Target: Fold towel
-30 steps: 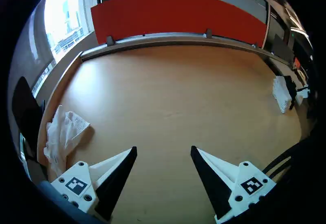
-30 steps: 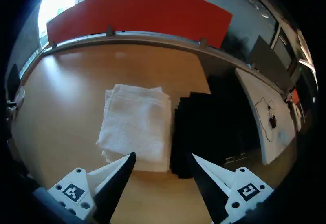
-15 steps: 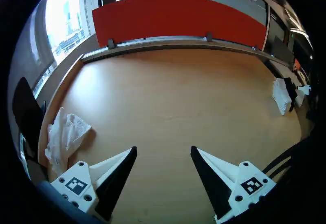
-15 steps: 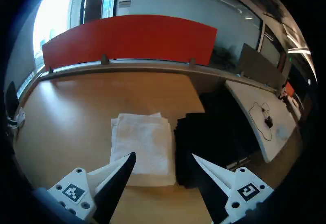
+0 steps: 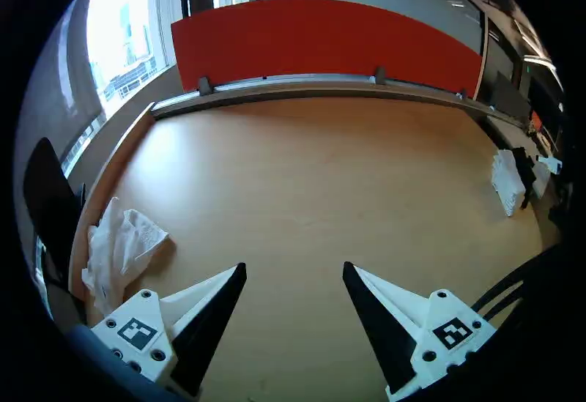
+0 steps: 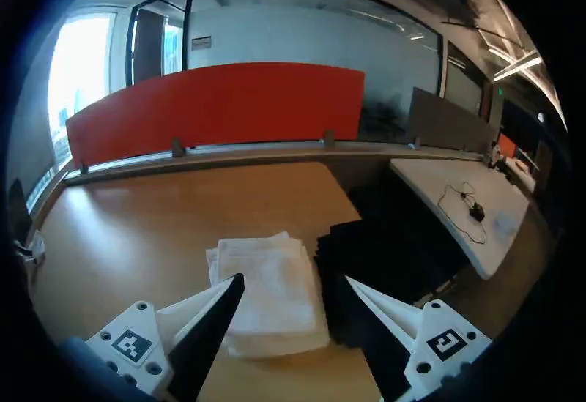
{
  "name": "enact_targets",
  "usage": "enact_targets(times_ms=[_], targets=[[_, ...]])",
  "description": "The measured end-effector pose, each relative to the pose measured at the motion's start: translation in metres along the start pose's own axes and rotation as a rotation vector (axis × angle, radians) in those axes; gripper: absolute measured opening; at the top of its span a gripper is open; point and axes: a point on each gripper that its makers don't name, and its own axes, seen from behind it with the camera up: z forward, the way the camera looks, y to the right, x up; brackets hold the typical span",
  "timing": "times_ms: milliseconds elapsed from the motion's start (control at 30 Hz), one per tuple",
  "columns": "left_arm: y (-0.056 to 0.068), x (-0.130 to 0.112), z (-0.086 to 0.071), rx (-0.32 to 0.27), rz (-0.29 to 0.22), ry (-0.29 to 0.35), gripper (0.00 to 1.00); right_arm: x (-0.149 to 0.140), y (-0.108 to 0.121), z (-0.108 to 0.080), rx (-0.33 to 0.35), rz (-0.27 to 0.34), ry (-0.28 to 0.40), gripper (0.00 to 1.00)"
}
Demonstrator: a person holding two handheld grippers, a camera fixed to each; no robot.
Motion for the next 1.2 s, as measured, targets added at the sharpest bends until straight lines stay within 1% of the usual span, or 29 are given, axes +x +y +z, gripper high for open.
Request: enact_targets(times_ms=[200, 300, 500, 600, 767, 900, 1000, 1100, 1200], targets=[[-0.005, 0.014, -0.002, 0.019, -0.002, 0.041, 0.98, 0.017, -0.008, -0.004, 0.004, 0.028, 0.067, 0.96], [-0.008, 0.025, -0.003, 0.032, -0.001, 0.068, 0.98, 0.027, -0.011, -0.008, 0.002, 0.033, 0.105, 0.96], [-0.013, 0.047, -0.007, 0.046, -0.023, 0.128, 0.98, 0.044, -0.017, -0.015, -0.007, 0.026, 0.17, 0.96], [-0.016, 0.061, -0.011, 0.053, -0.031, 0.17, 0.98, 0.052, -0.019, -0.018, -0.018, 0.026, 0.2, 0.96], [-0.021, 0.086, -0.018, 0.064, -0.042, 0.242, 0.98, 0.065, -0.024, -0.024, -0.022, 0.044, 0.246, 0.96], [-0.026, 0.108, -0.028, 0.07, -0.057, 0.315, 0.98, 0.074, -0.028, -0.031, -0.025, 0.057, 0.287, 0.96], [-0.032, 0.126, -0.037, 0.084, -0.064, 0.38, 0.98, 0.079, -0.031, -0.036, -0.027, 0.052, 0.315, 0.96], [-0.039, 0.139, -0.044, 0.101, -0.074, 0.437, 0.98, 0.081, -0.032, -0.037, -0.034, 0.046, 0.325, 0.96], [-0.045, 0.149, -0.05, 0.114, -0.088, 0.482, 0.98, 0.082, -0.034, -0.038, -0.035, 0.033, 0.332, 0.96]])
